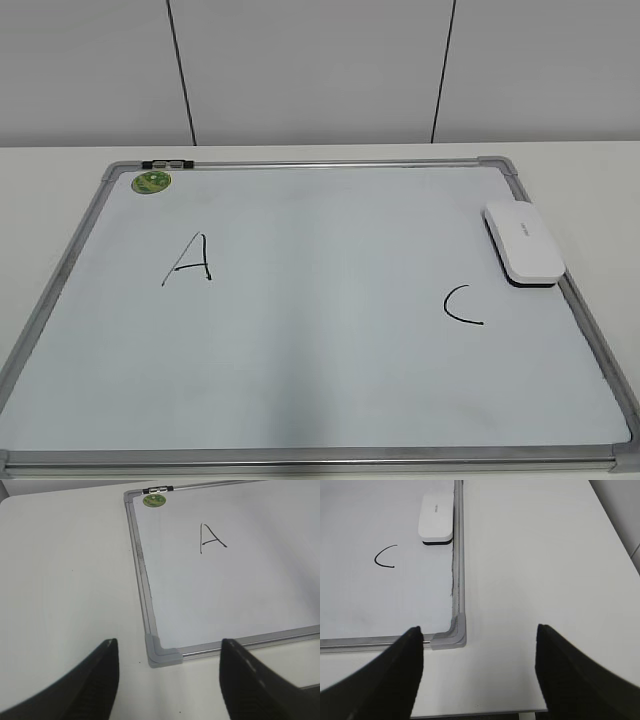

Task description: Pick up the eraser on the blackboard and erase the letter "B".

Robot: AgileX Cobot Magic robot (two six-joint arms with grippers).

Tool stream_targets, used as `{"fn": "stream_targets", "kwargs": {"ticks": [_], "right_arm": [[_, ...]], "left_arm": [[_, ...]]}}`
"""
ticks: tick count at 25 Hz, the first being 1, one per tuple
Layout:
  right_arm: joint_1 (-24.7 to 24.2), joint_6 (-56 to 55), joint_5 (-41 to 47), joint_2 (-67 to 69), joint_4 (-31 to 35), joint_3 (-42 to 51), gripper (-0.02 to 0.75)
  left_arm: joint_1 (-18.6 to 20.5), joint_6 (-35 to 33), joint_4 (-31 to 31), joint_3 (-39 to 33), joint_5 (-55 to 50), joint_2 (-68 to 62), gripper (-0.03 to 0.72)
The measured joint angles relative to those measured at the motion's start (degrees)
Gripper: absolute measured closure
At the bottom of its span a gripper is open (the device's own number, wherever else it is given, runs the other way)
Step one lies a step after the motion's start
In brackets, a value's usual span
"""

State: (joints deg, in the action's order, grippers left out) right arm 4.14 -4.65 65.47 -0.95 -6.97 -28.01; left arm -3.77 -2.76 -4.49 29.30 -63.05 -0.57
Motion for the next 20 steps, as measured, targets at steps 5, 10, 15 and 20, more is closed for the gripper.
{"fn": "stream_targets", "kwargs": {"ticks": [5,10,15,20], "right_arm": [[0.0,0.09,0.0,0.0,0.0,0.0,0.218],[0.0,0.09,-0.1,0.0,0.35,0.0,0.219],[0.0,0.09,-0.1,0.0,0.47,0.0,0.219],[0.0,0.63,-0.1,0.0,0.85,0.0,0.219]], "left_arm": [[0.0,0.0,0.0,0.0,0.0,0.0,0.227],[0.0,0.0,0.19,0.0,0.0,0.0,0.227],[0.0,0.0,0.47,0.0,0.0,0.0,0.227],[0.0,0.0,0.6,0.0,0.0,0.0,0.227]]}}
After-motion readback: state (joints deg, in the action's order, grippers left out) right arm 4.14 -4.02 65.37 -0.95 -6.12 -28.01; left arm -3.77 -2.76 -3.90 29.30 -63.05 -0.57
